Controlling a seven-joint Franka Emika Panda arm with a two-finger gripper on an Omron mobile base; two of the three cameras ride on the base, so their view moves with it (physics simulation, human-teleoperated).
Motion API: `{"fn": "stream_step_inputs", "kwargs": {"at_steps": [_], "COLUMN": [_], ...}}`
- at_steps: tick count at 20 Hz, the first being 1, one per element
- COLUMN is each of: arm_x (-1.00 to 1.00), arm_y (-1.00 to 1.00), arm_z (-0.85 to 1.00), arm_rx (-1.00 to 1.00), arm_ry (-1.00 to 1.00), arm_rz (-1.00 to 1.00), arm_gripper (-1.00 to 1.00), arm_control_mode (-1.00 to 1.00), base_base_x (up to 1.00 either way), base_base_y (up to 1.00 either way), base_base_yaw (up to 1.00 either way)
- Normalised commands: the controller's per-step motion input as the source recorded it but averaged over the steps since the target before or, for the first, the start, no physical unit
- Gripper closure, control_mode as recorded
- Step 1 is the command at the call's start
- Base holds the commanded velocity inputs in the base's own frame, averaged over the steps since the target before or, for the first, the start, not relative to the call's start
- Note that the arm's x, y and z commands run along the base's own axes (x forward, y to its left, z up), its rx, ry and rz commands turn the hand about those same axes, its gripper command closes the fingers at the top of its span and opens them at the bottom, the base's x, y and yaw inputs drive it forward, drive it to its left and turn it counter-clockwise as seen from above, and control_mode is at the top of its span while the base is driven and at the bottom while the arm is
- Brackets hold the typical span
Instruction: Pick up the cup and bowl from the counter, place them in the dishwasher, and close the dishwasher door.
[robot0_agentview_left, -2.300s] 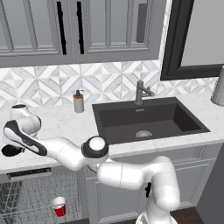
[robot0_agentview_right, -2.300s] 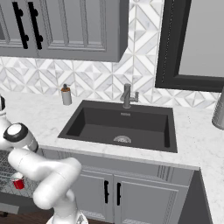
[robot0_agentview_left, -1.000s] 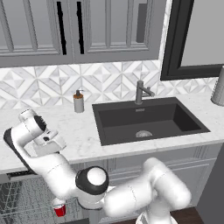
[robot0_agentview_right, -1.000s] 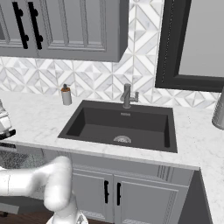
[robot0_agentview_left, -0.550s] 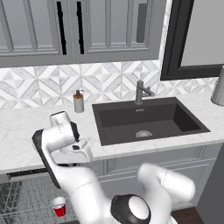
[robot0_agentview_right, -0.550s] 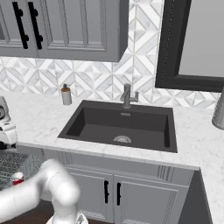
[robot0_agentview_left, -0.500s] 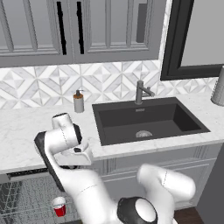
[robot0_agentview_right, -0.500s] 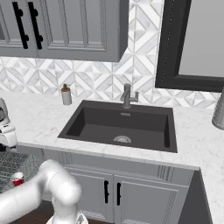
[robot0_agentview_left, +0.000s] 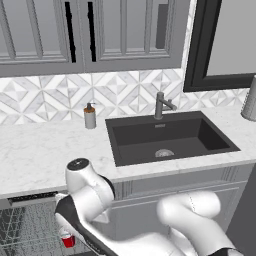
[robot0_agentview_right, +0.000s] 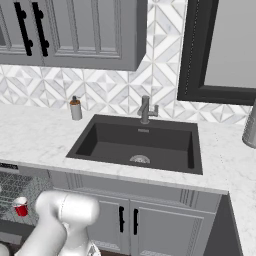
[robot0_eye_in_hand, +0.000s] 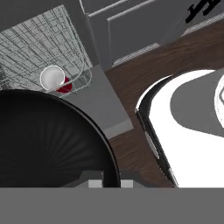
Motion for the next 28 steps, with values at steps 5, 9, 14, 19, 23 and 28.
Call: {"fn": "stream_step_inputs", "kwargs": {"at_steps": [5, 9, 14, 19, 23, 28], "arm_x": [-0.17, -0.08, -0.01, 0.0, 0.03, 0.17], "arm_y": [0.01, 0.09, 0.15, 0.47, 0.59, 0.48], "arm_z": [-0.12, -0.39, -0.45, -0.6, -0.36, -0.16], "arm_rx": [0.15, 0.12, 0.12, 0.05, 0.0, -0.06], "arm_ry": [0.02, 0.0, 0.0, 0.0, 0.0, 0.0], "arm_rz": [0.01, 0.0, 0.0, 0.0, 0.01, 0.0], "arm_gripper": [1.0, 1.0, 1.0, 1.0, 1.0, 1.0], "arm_control_mode": [-1.0, -1.0, -1.0, -1.0, -1.0, -1.0], "base_base_x": [0.0, 0.0, 0.0, 0.0, 0.0, 0.0], "base_base_y": [0.0, 0.0, 0.0, 0.0, 0.0, 0.0], "base_base_yaw": [0.0, 0.0, 0.0, 0.0, 0.0, 0.0]}}
